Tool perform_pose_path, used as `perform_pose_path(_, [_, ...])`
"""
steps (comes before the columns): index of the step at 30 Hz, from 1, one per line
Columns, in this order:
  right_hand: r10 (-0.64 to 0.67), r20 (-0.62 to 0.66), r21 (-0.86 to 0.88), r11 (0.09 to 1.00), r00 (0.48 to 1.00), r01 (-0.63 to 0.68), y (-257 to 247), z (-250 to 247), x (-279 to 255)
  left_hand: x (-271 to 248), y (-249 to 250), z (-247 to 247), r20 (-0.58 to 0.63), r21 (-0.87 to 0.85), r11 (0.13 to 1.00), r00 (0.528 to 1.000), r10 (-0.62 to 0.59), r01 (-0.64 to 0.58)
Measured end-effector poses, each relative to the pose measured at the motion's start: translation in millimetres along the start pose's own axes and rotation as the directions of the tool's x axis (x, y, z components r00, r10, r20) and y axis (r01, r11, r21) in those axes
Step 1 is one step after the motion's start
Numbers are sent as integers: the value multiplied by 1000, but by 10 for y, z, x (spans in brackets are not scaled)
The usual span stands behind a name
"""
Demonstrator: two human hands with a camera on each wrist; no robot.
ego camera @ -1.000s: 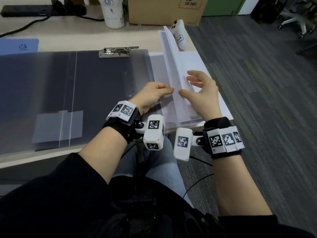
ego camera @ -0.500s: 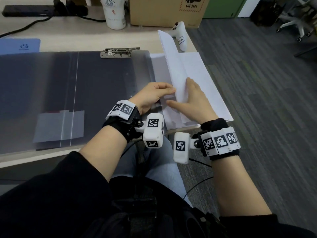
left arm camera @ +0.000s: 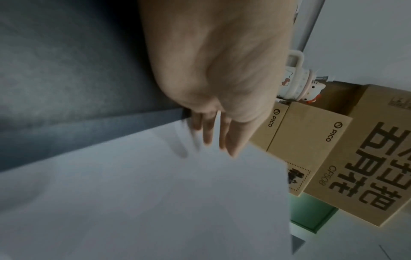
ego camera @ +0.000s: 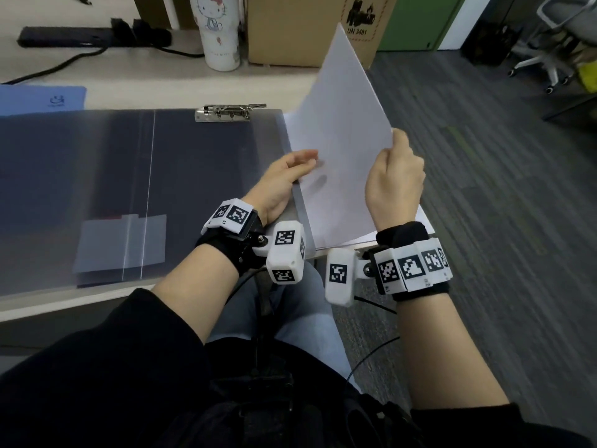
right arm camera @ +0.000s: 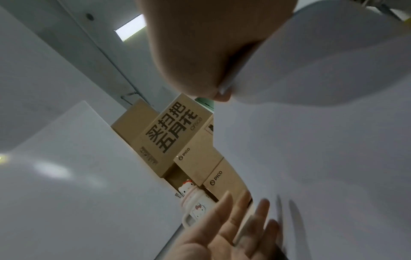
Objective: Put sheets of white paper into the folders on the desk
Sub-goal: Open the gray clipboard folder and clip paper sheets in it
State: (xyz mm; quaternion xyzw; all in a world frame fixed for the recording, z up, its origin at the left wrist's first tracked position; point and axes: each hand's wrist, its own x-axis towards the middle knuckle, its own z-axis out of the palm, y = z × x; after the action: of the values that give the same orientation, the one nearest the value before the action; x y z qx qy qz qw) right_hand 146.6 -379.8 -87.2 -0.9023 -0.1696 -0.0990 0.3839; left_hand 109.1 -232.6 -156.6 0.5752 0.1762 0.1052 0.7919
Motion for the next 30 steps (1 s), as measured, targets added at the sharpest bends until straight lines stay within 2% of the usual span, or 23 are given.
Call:
perform_pose_path(5, [-97, -224, 61, 992, 970, 113, -187, -156, 0, 42, 38, 12, -183, -205, 979, 982, -38, -1])
perform_pose_path(7, [-123, -305, 118, 979, 945, 166, -268, -214, -8, 48, 83, -15, -229, -196, 980, 973, -21, -25])
perform_pose_path(11, [-166, -382, 309, 904, 909, 295, -410, -288, -15, 22, 343, -54, -93, -106, 994, 995, -42, 32])
perform_pose_path(13, [-171, -392, 405, 850, 904, 337, -465, -289, -14, 1, 531, -120, -85, -120, 992, 996, 35, -45])
perform_pose_path(16, [-138, -337, 583, 746, 931, 321, -515, -279, 9, -105, 819, -303, -248, -101, 960, 941, 231, -262])
perform_pose_path(19, [-125, -209, 720, 651, 970, 239, -551, -251, 16, -319, 1079, -514, -219, 6, 907, 884, 412, -421])
perform_pose_path(21, [-99, -102, 776, 615, 990, 141, -542, -199, 16, -472, 1193, -644, -210, 63, 874, 850, 483, -482])
perform_pose_path(23, [-74, 25, 811, 585, 997, 23, -530, -114, -7, -628, 1244, -740, -211, 123, 858, 832, 513, -498])
perform_pose_path(25, [-51, 122, 833, 549, 991, -74, -544, -2, -66, -778, 1202, -825, -206, 182, 864, 841, 500, -469])
perform_pose_path(28, [6, 183, 844, 512, 983, -160, -573, 129, -153, -915, 1071, -830, -249, 242, 888, 859, 447, -391])
perform_pose_path(30, [2, 180, 845, 511, 984, -156, -624, 193, -188, -945, 1048, -820, -292, 289, 887, 850, 439, -359])
